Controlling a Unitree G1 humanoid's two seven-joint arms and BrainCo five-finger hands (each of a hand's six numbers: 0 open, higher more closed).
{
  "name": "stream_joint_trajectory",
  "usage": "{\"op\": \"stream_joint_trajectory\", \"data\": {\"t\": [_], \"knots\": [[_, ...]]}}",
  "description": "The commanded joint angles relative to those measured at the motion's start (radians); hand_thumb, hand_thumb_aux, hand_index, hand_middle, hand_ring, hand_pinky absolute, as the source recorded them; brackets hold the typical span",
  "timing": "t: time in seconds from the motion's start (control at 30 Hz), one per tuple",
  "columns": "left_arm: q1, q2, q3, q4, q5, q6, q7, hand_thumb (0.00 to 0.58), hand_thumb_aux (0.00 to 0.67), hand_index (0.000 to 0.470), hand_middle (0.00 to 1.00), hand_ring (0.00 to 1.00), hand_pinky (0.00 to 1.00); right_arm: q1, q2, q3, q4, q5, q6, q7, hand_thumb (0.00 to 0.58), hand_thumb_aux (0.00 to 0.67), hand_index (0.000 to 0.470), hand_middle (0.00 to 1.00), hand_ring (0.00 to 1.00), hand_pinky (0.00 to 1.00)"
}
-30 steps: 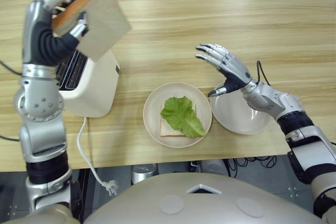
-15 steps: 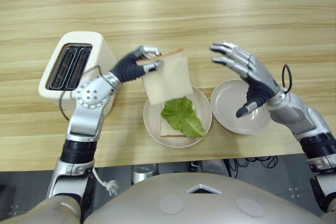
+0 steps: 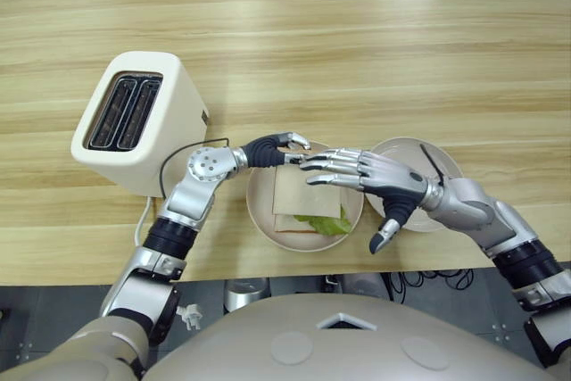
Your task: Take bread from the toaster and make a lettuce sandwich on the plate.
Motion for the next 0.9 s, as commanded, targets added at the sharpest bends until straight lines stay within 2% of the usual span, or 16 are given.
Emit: {"op": "stream_joint_trajectory", "data": {"t": [0.03, 0.33, 0.5, 0.9], "knots": [[0.006, -0.003, -0.027, 0.024, 0.032, -0.028, -0.002, 0.580, 0.670, 0.460, 1.00, 1.00, 1.00, 0.006, 0.024, 0.004, 0.017, -0.040, -0.003, 0.038, 0.000, 0.000, 0.000, 0.00, 0.00, 0.00], [0.016, -0.003, -0.037, 0.031, 0.057, -0.036, 0.001, 0.580, 0.670, 0.460, 1.00, 1.00, 1.00, 0.001, 0.072, 0.021, 0.057, -0.094, 0.012, 0.091, 0.000, 0.000, 0.000, 0.00, 0.00, 0.00], [0.015, -0.005, -0.034, 0.036, 0.064, -0.040, 0.011, 0.580, 0.670, 0.460, 1.00, 1.00, 1.00, 0.000, 0.119, 0.025, 0.127, -0.214, 0.052, 0.069, 0.000, 0.000, 0.000, 0.00, 0.00, 0.00], [-0.013, -0.020, -0.027, 0.090, 0.145, -0.079, 0.099, 0.580, 0.670, 0.460, 1.00, 1.00, 1.00, 0.064, 0.032, 0.132, 0.131, -0.183, 0.199, 0.315, 0.000, 0.000, 0.000, 0.00, 0.00, 0.00]]}}
